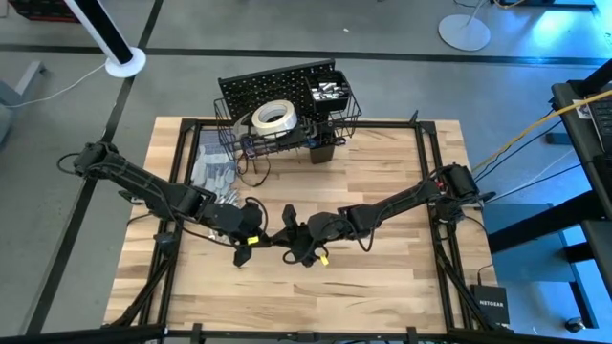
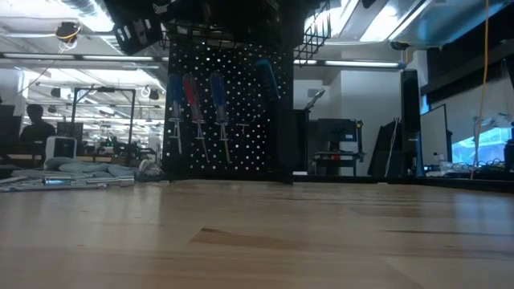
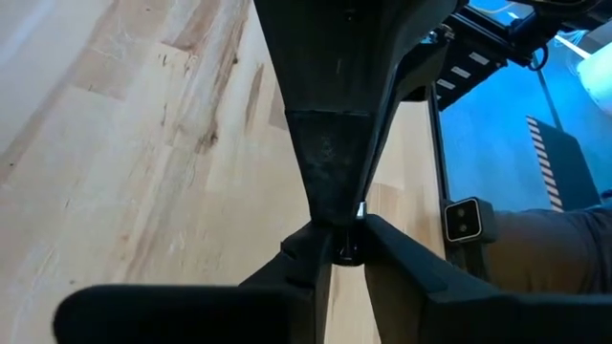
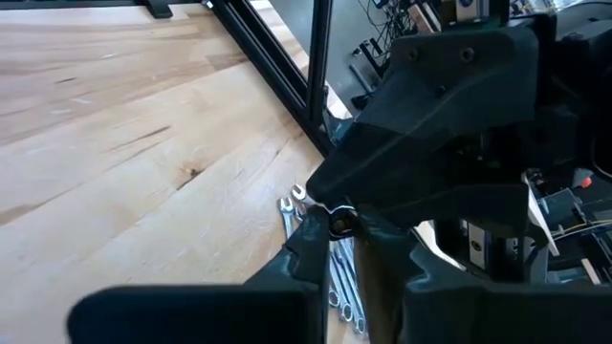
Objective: Hang tools onto peg board
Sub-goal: Put the socket into the top black bin on the pegboard
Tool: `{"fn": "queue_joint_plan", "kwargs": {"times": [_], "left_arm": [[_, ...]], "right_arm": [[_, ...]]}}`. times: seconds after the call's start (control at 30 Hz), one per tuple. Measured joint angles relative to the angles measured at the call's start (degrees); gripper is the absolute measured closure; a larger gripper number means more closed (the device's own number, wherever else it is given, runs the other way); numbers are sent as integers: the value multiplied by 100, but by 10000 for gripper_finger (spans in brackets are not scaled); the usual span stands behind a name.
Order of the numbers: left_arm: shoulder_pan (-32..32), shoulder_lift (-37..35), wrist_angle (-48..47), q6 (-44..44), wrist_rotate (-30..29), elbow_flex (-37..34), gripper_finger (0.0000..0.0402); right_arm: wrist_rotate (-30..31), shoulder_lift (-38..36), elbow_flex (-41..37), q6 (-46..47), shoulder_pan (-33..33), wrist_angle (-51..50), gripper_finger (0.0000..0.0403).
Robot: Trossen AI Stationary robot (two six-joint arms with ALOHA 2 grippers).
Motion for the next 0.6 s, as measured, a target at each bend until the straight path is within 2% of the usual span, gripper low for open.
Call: {"fn": "queue_joint_plan", "kwargs": {"times": [0.13,0.23,0.33,0.47,0.6], "left_arm": [[2,0,18,46,-35,0,345],[4,0,16,116,-37,0,358],[4,0,15,193,-43,0,374],[9,0,10,326,-95,0,375],[13,0,-1,438,-314,0,375]], "right_arm": [[14,0,0,9,0,20,369],[13,0,0,50,0,20,363],[12,0,0,238,0,24,338],[14,0,0,721,0,37,298],[396,-86,0,968,35,-183,268]]}}
